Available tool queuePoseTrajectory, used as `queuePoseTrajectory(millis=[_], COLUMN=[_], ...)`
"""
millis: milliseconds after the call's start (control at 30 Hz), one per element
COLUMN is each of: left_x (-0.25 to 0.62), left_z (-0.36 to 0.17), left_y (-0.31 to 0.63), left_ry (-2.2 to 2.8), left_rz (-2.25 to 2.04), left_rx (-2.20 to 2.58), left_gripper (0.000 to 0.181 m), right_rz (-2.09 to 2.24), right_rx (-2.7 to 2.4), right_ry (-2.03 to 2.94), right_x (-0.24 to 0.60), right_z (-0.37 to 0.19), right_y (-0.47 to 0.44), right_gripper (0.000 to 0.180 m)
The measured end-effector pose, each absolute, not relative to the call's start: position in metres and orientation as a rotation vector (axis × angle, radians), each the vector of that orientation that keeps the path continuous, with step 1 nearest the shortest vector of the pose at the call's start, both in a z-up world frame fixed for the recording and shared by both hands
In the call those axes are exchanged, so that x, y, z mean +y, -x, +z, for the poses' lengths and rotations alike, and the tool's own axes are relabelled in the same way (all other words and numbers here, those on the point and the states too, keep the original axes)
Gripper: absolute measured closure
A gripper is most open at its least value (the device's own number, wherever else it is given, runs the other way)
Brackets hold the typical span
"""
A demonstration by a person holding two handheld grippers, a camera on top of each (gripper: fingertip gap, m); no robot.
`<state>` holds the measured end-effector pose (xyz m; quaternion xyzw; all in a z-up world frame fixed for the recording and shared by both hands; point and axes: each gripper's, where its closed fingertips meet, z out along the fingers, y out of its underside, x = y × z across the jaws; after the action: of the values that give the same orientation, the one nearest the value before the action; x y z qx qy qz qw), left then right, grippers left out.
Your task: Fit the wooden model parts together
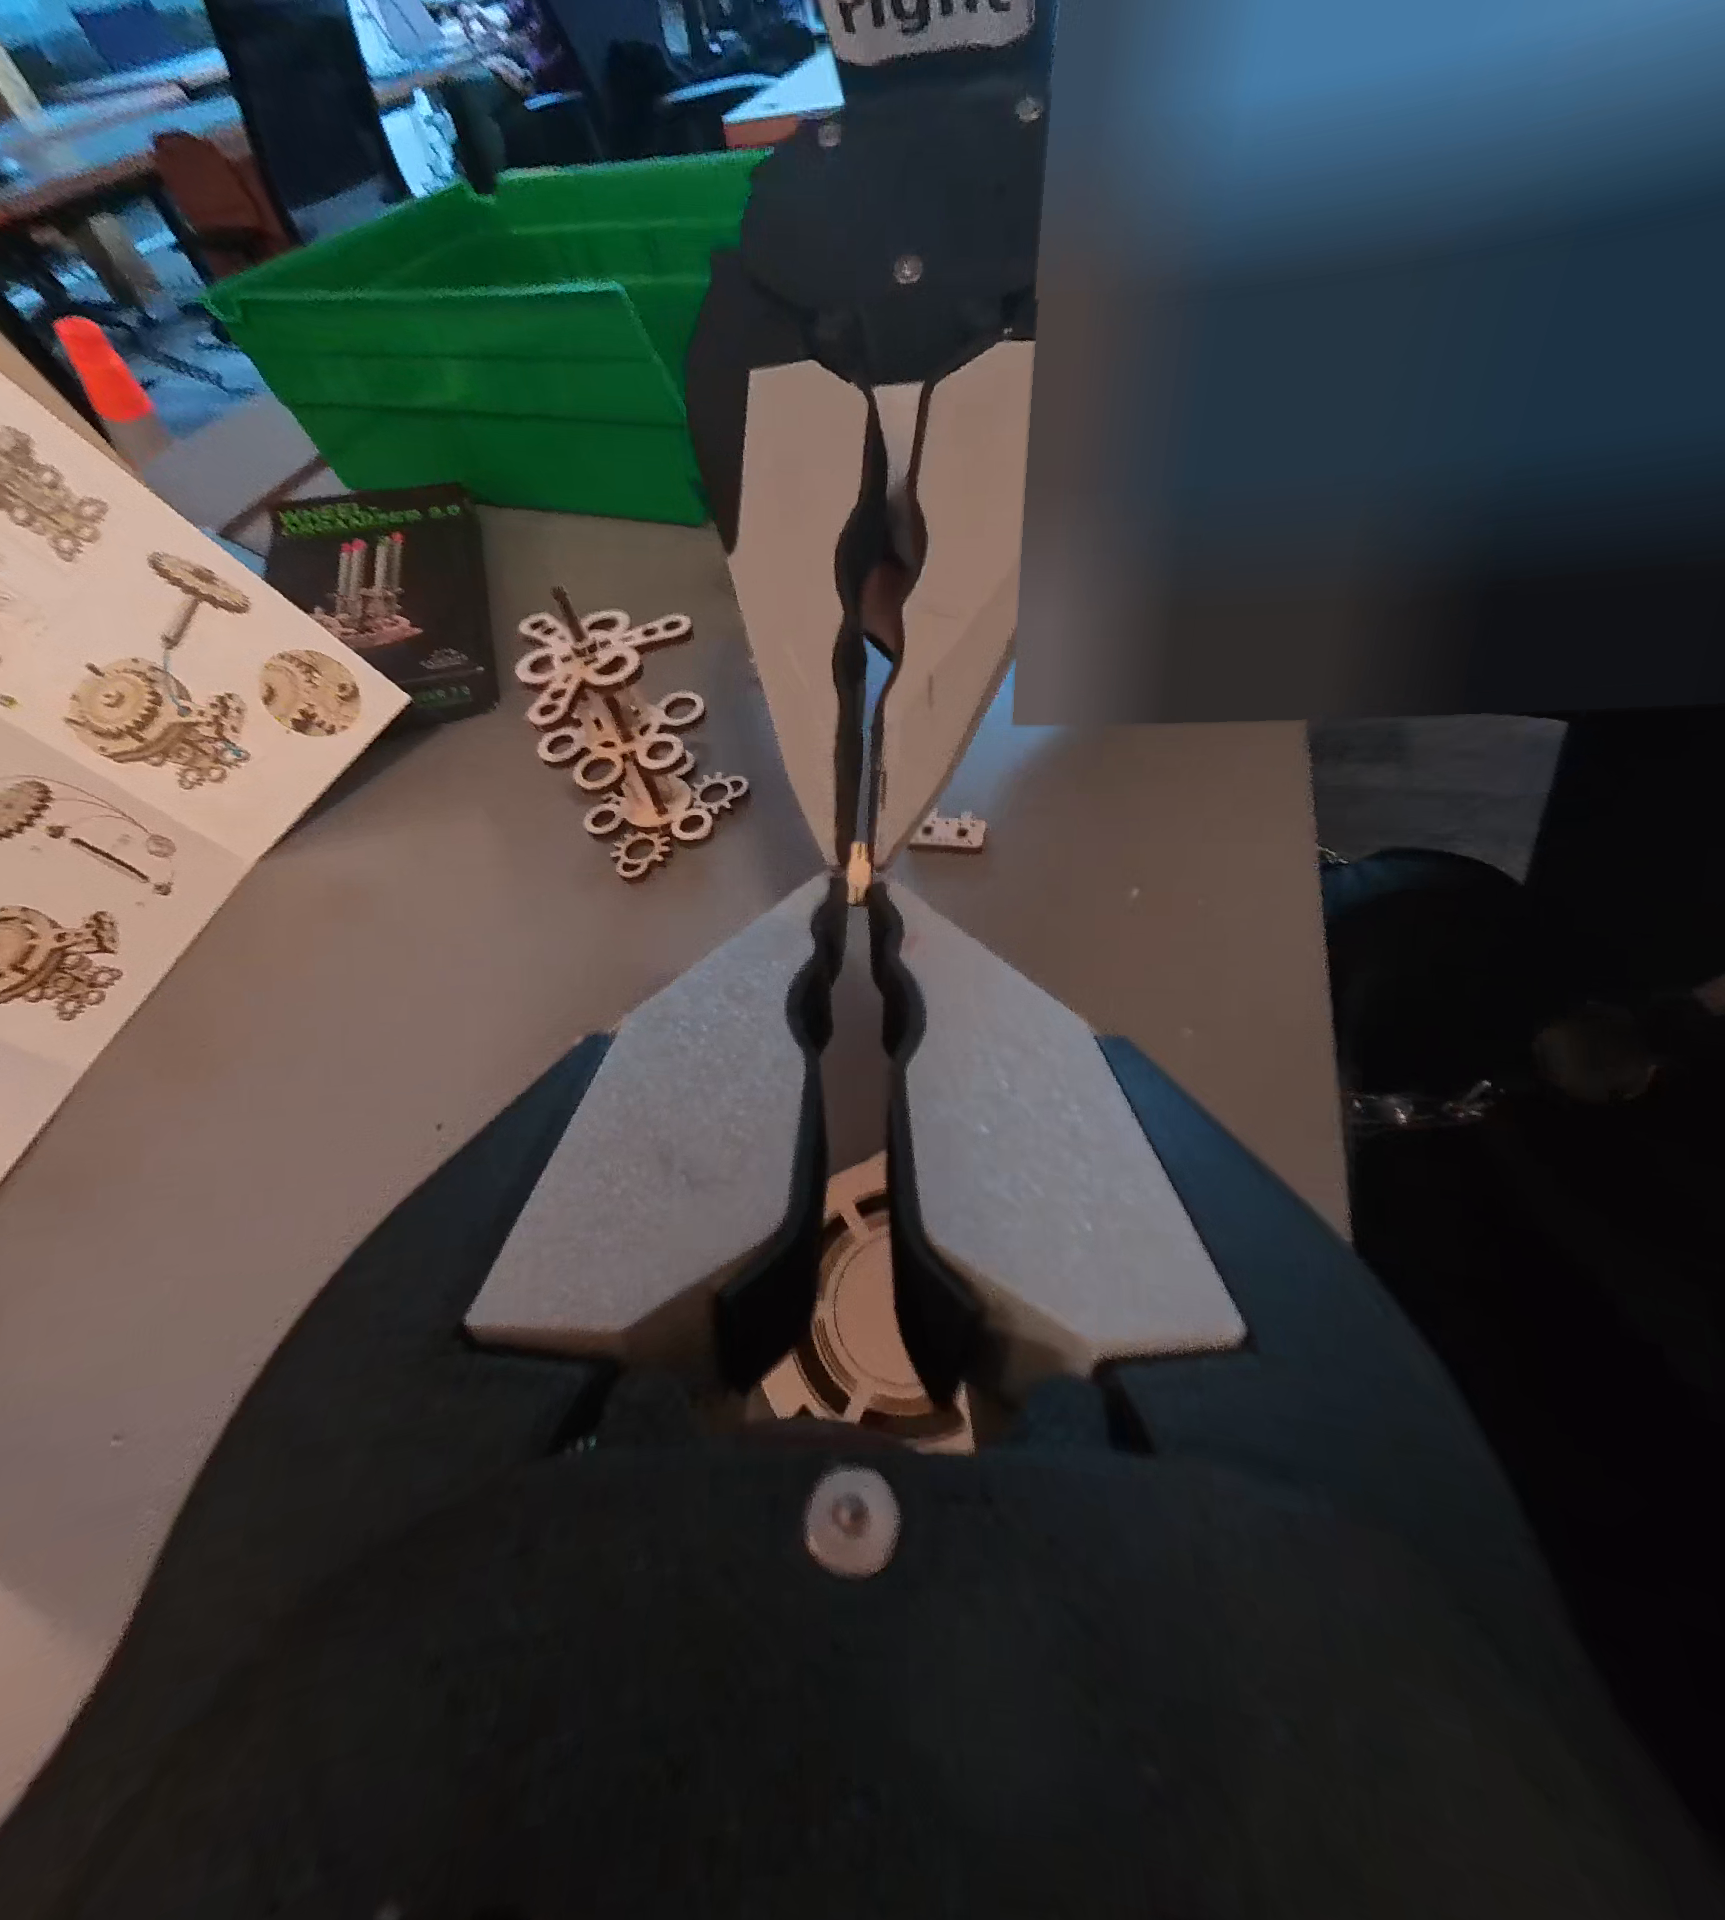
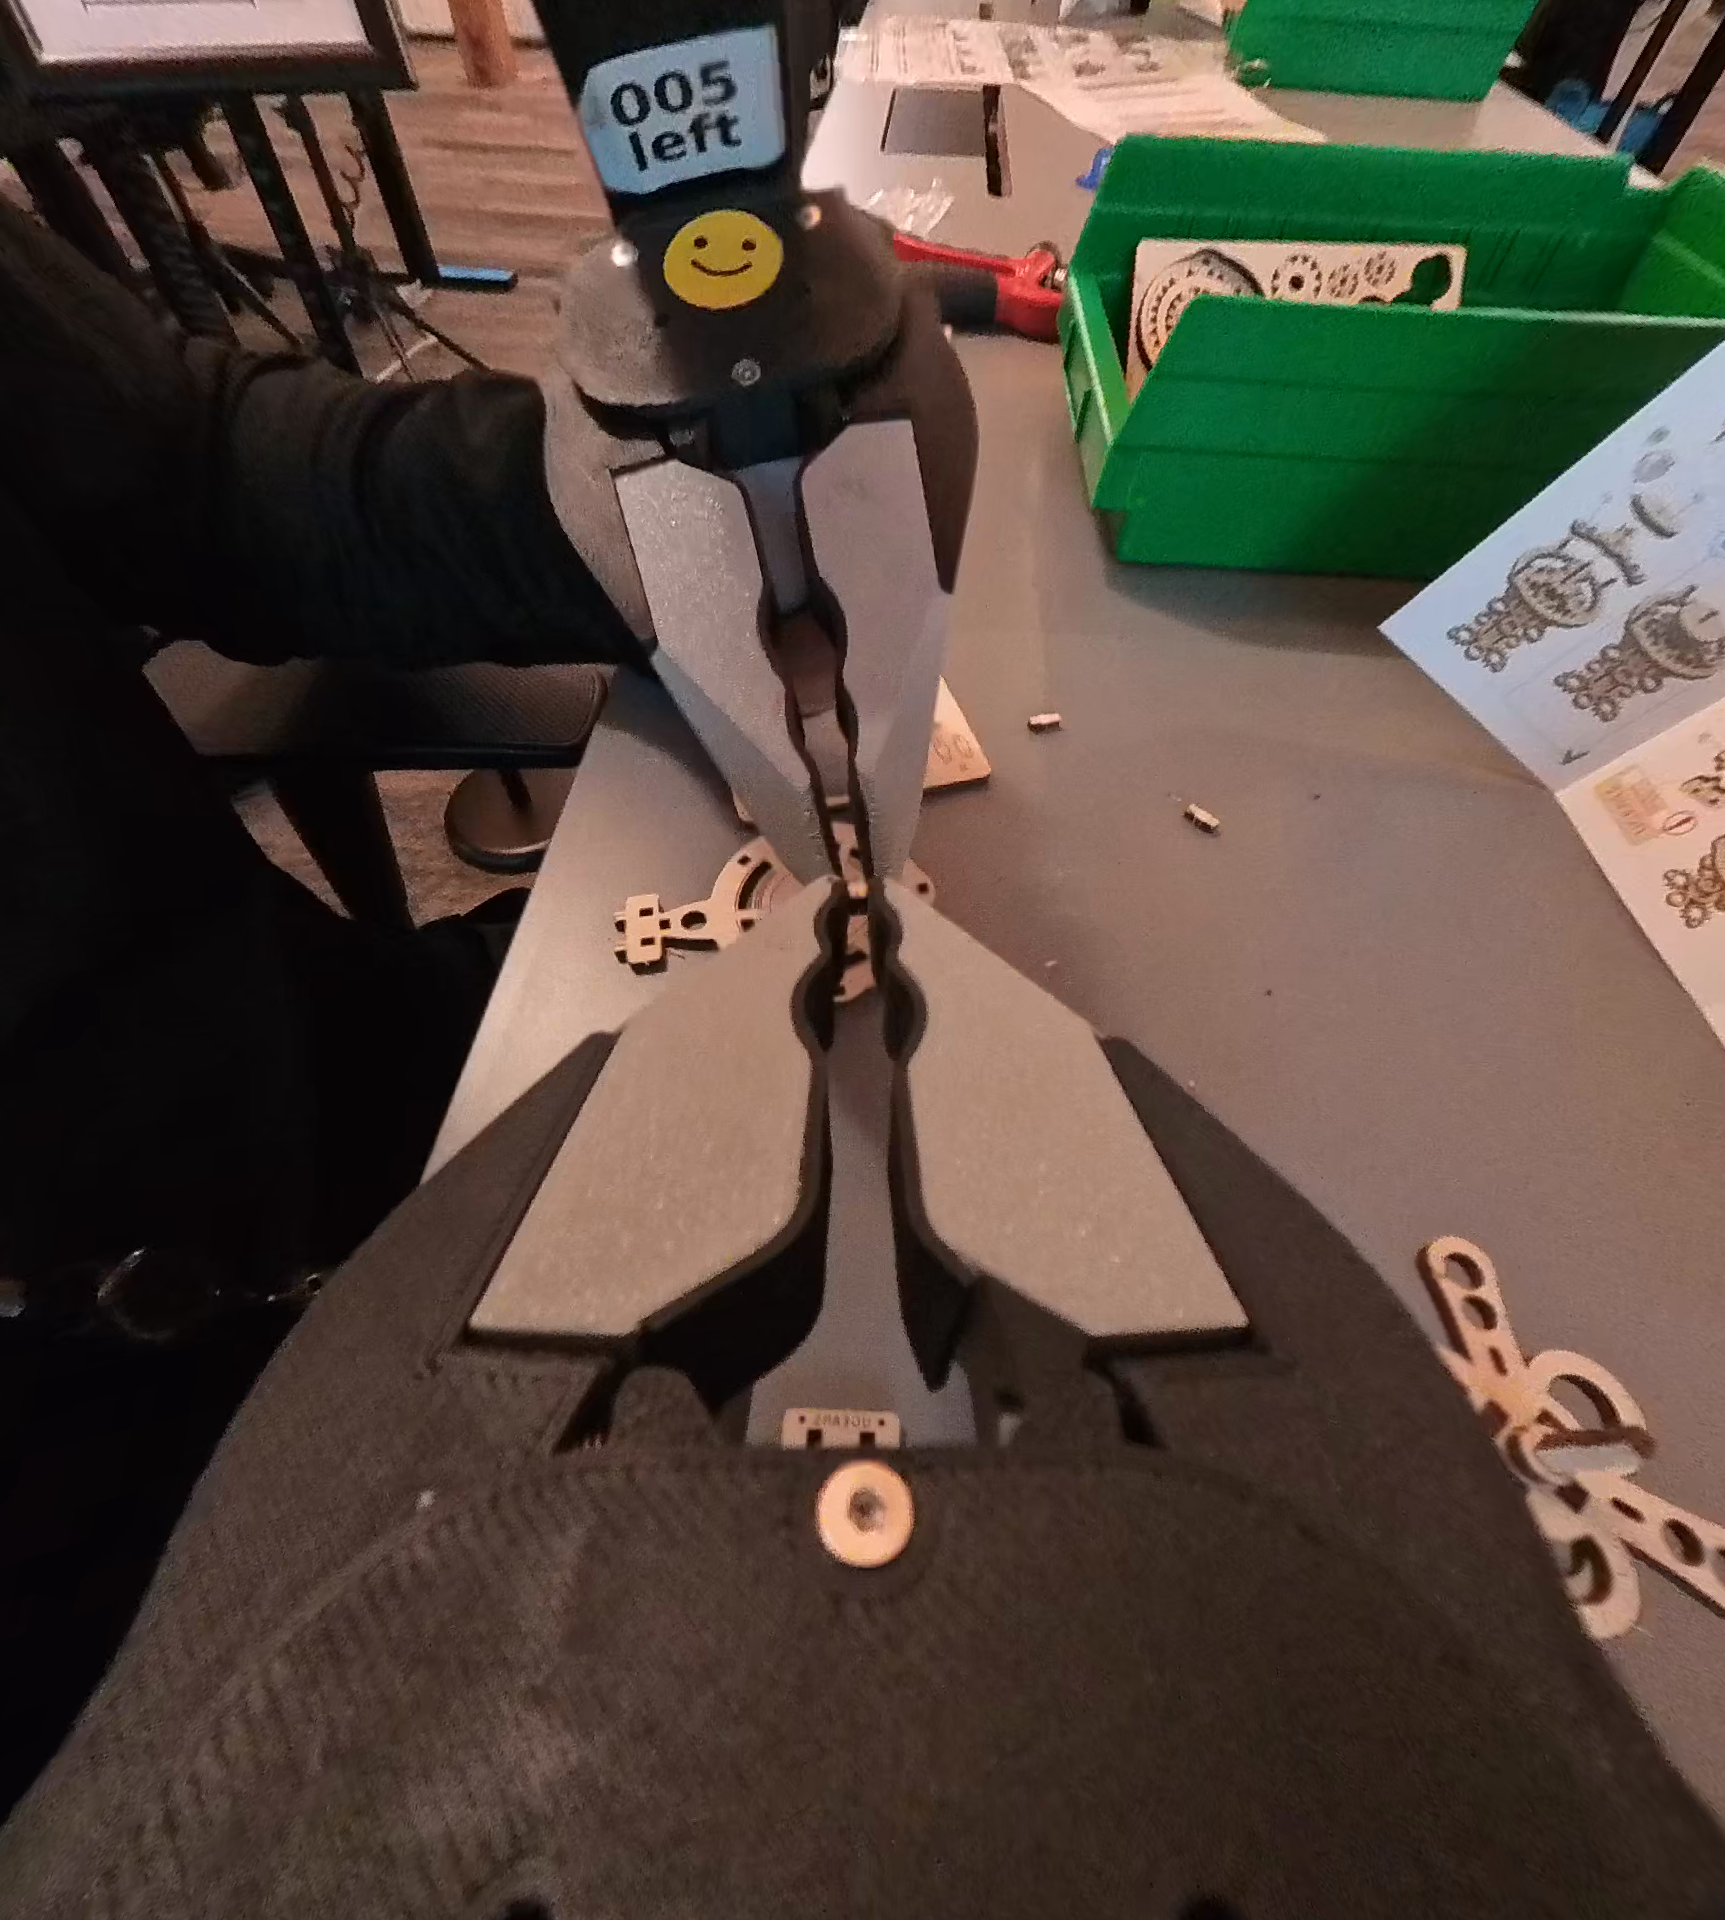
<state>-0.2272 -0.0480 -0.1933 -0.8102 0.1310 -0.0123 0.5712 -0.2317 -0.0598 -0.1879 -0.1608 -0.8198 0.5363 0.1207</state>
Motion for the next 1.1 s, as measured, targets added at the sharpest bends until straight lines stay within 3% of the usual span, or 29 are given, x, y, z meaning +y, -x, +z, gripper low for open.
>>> queuePoseTrajectory(millis=[500,700,1100], left_x=[-0.053,-0.062,-0.076], left_z=[-0.203,-0.203,-0.207], left_y=[0.227,0.231,0.263], left_ry=[1.871,1.874,1.928], left_rz=[-0.159,-0.117,0.039], left_rx=[0.305,0.286,0.238], left_gripper=[0.179,0.168,0.173], right_rz=[1.599,1.614,1.457], right_rx=[-2.451,-2.47,-2.583], right_ry=[0.52,0.524,0.529], right_x=[-0.065,-0.072,-0.071], right_z=[-0.198,-0.204,-0.231], right_y=[0.231,0.23,0.23], right_gripper=[0.18,0.18,0.18])
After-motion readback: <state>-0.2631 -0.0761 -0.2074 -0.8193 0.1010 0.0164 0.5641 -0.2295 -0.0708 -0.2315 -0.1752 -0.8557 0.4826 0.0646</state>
